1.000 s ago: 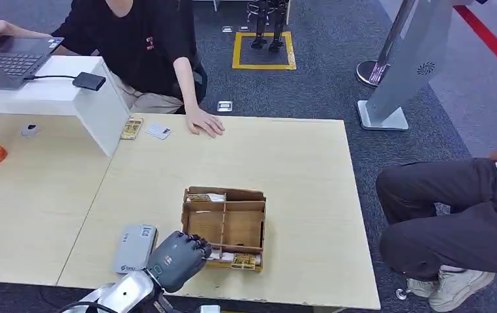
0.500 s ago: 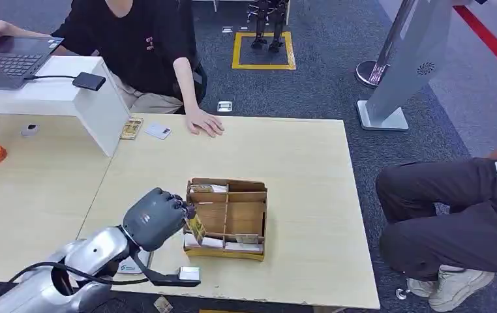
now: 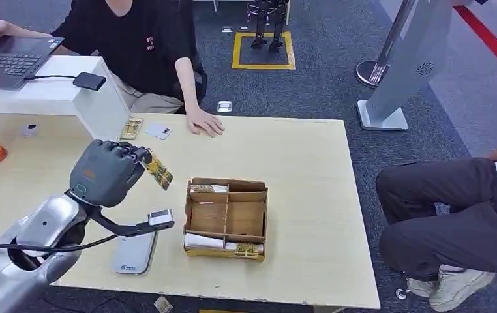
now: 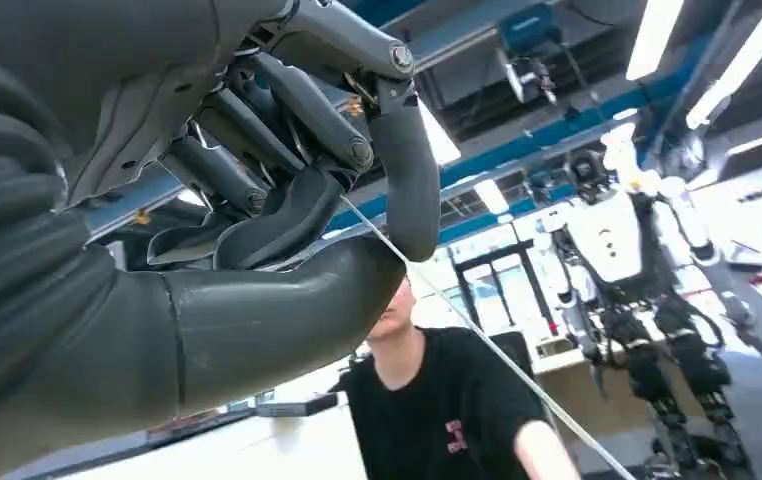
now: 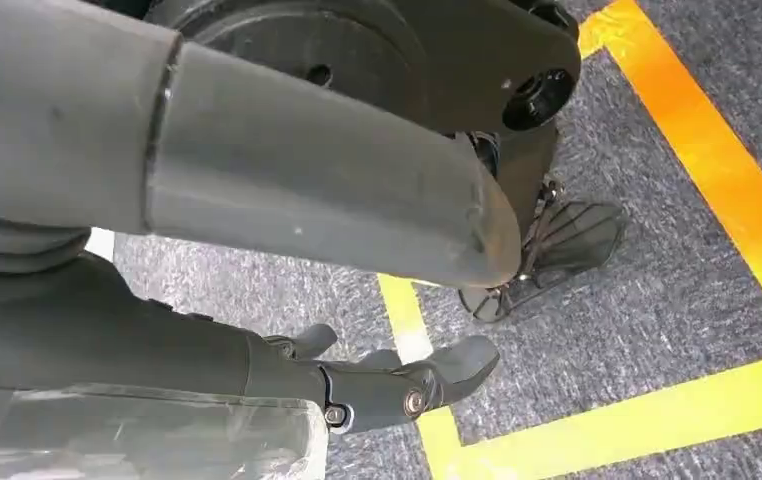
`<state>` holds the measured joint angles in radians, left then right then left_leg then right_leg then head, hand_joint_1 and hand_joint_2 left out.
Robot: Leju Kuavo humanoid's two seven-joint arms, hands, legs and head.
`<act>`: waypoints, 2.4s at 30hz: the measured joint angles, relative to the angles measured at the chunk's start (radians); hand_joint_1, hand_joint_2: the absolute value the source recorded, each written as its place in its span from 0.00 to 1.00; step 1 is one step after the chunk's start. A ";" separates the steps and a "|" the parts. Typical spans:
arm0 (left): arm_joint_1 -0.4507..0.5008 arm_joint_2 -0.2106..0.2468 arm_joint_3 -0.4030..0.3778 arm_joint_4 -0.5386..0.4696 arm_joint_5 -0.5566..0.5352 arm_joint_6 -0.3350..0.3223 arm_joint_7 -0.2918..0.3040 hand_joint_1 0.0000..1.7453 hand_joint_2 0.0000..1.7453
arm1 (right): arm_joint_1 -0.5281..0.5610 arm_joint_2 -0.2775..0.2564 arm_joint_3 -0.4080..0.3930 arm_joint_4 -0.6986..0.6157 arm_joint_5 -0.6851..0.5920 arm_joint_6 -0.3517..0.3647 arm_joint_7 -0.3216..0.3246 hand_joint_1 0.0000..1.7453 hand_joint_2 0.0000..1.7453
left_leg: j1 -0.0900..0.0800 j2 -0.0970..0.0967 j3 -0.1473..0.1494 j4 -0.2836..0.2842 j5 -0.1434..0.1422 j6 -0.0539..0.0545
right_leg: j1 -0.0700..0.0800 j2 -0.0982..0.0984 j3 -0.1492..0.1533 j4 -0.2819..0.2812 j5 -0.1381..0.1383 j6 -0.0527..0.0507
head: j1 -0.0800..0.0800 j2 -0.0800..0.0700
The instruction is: Pass the card to the sensor for recognition and then transmit it.
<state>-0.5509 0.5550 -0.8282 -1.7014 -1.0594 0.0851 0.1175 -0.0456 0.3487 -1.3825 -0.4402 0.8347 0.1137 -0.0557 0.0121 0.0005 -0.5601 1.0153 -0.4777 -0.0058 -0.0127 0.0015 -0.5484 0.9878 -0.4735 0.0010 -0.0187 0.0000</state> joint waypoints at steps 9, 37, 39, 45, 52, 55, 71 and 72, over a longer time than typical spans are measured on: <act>0.027 -0.052 0.069 0.014 0.086 0.047 -0.008 1.00 1.00 | 0.000 0.000 0.006 0.001 0.011 -0.002 0.003 0.00 0.00 | 0.000 0.000 0.000 0.000 0.000 0.000 | 0.000 0.000 0.000 0.000 0.000 0.000 | 0.000 0.000; -0.033 -0.398 0.385 0.466 0.384 0.358 -0.046 1.00 1.00 | -0.021 -0.055 0.094 0.137 0.089 -0.079 -0.037 0.00 0.00 | 0.000 0.000 0.000 0.001 0.001 0.001 | 0.000 0.000 0.000 0.000 0.001 0.001 | 0.000 0.000; -0.049 -0.418 0.389 0.515 0.380 0.370 -0.046 1.00 1.00 | -0.023 -0.059 0.102 0.148 0.091 -0.082 -0.039 0.00 0.00 | 0.000 0.000 0.000 0.001 0.001 0.001 | 0.000 0.000 0.000 0.000 0.001 0.001 | 0.000 0.000; -0.098 -0.467 0.402 0.651 0.404 0.405 -0.059 1.00 1.00 | -0.026 -0.070 0.120 0.175 0.105 -0.095 -0.040 0.00 0.00 | 0.000 0.000 0.000 0.001 0.001 0.001 | 0.000 0.000 0.000 0.000 0.001 0.001 | 0.000 0.000; -0.133 -0.493 0.420 0.771 0.422 0.427 -0.077 1.00 1.00 | -0.029 -0.077 0.138 0.196 0.108 -0.104 -0.043 0.00 0.00 | 0.000 0.000 0.000 0.001 0.001 0.001 | 0.000 0.000 0.000 0.000 0.001 0.001 | 0.000 0.000; -0.141 -0.499 0.428 0.807 0.425 0.428 -0.078 1.00 1.00 | -0.030 -0.079 0.142 0.201 0.109 -0.104 -0.043 0.00 0.00 | 0.000 0.000 0.000 0.001 0.001 0.001 | 0.000 0.000 0.000 0.000 0.001 0.001 | 0.000 0.000; -0.147 -0.515 0.444 0.874 0.489 0.418 -0.122 0.00 0.00 | -0.030 -0.085 0.158 0.210 0.105 -0.109 -0.043 0.00 0.00 | 0.000 0.000 0.000 0.001 0.001 0.000 | 0.000 0.000 0.000 0.000 0.001 0.001 | 0.000 0.000; -0.142 -0.518 0.449 0.872 0.527 0.400 -0.139 0.00 0.00 | -0.030 -0.085 0.158 0.210 0.102 -0.110 -0.043 0.00 0.00 | 0.000 0.000 0.000 0.001 0.001 0.000 | 0.000 0.000 0.000 0.000 0.001 0.001 | 0.000 0.000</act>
<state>-0.6934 0.0374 -0.3792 -0.8293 -0.5324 0.4856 -0.0210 -0.0752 0.2636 -1.2245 -0.2300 0.9369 0.0038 -0.0992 0.0118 0.0003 -0.5604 1.0159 -0.4768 -0.0053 -0.0129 0.0015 -0.5485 0.9878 -0.4721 0.0016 -0.0183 0.0000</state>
